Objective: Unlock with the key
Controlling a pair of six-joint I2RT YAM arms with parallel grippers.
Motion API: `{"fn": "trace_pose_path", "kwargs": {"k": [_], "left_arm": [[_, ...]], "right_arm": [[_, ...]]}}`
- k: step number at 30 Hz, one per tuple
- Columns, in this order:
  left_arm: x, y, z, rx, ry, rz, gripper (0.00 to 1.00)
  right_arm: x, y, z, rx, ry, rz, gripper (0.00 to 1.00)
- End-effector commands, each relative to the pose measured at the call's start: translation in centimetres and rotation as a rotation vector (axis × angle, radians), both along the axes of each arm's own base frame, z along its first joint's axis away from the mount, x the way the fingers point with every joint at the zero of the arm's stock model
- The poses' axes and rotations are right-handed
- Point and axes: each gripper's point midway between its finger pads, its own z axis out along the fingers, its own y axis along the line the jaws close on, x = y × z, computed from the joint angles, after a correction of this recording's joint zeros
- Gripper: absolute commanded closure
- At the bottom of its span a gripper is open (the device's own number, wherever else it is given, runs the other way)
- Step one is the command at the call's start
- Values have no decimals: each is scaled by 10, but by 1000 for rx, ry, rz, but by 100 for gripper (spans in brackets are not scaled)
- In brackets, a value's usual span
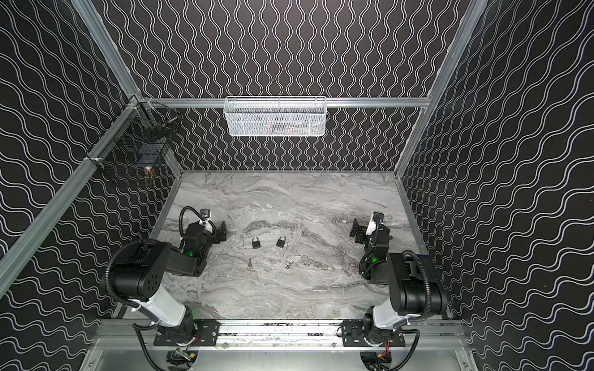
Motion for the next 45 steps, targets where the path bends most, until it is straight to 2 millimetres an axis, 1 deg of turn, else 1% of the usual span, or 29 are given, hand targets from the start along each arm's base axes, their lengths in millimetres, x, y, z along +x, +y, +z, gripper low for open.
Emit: {"fn": "trace_pose_path", "kwargs": {"k": [1, 7, 10, 15, 20, 22, 26, 29, 30, 31, 32, 34, 35, 38, 41, 43, 45], "left_arm": [[2, 0, 5, 19, -19, -9, 1], [2, 1, 6, 22, -26, -4, 1], [0, 2, 13, 22, -45, -1, 1], [-8, 2, 31, 17, -79, 0, 1], [-17, 6, 52, 2, -95, 24, 1], [-20, 5, 62, -28, -92, 27, 1], [-26, -3, 82, -114, -105, -2, 1], [-32, -3, 95, -225, -102, 34, 1], [-34, -5, 100, -256, -97, 28, 1], [-35, -9, 103, -285, -91, 14, 1], [-36, -12, 106, -314, -88, 10, 1], [-38, -11, 108, -399, -76, 48, 1], [-40, -8, 107, -450, -68, 82, 1], [-47, 0, 96, -587, -25, 197, 1], [-50, -8, 90, -633, 11, 171, 1], [-51, -18, 91, -656, 37, 126, 1], [-52, -22, 93, -678, 42, 108, 1]], "right_arm": [[3, 1, 13, -13, -53, 10, 1], [2, 0, 15, -9, -60, 2, 1], [2, -1, 19, -10, -57, -3, 1], [-4, -2, 33, -10, -83, -10, 1], [-9, -2, 47, 20, -68, -20, 1], [-10, -1, 55, 56, -63, -25, 1], [-13, 11, 72, 91, -65, 41, 1], [-18, 12, 83, 169, -68, 35, 1], [-19, 16, 86, 190, -67, 50, 1], [-21, 15, 87, 246, -60, 28, 1], [-22, 9, 86, 319, -44, -22, 1], [-29, -4, 76, 461, 22, -153, 1], [-31, -4, 73, 485, 42, -168, 1], [-37, 5, 63, 557, 91, -145, 1], [-39, 17, 60, 563, 147, -87, 1], [-41, 23, 57, 562, 193, -62, 1], [-41, 35, 60, 564, 211, 5, 1]]}}
